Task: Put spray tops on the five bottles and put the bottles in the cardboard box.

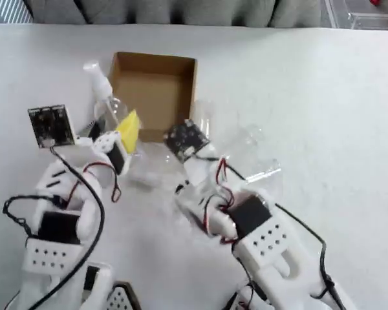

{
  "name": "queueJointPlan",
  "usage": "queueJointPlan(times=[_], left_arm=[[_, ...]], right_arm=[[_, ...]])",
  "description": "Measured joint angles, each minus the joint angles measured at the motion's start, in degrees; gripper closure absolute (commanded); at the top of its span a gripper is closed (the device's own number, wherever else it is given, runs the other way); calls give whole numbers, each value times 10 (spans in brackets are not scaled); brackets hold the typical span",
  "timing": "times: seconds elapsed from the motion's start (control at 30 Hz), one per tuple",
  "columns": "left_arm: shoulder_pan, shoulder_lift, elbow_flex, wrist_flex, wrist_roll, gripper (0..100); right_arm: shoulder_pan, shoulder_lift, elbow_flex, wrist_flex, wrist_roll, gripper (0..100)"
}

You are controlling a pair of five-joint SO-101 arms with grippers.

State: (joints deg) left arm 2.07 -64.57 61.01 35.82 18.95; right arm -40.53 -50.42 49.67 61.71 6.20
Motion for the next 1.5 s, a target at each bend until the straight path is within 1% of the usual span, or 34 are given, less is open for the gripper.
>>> queueJointPlan(times=[0.1,0.2,0.4,0.47,0.6,0.83,0.93,1.07,1.17,1.27,1.4,1.5], left_arm=[[0,39,-6,0,20,928],[0,39,-7,0,26,928],[0,30,-6,0,27,928],[1,16,-6,0,27,928],[0,-21,5,0,27,928],[45,-77,38,5,27,928],[49,-101,38,33,27,928],[52,-155,38,75,27,928],[55,-197,38,103,27,928],[74,-227,38,130,26,928],[108,-264,38,156,26,928],[120,-289,38,169,26,928]], right_arm=[[-33,-51,38,-28,0,984],[-71,-109,85,-69,0,984],[-167,-234,215,-204,0,984],[-178,-265,253,-251,0,984],[-179,-288,279,-309,0,984],[-179,-295,280,-332,0,984],[-176,-295,280,-334,0,984],[-142,-295,280,-353,0,984],[-131,-295,280,-353,0,984],[-133,-295,280,-353,0,984],[-115,-295,280,-353,0,984],[-103,-295,280,-353,1,984]])
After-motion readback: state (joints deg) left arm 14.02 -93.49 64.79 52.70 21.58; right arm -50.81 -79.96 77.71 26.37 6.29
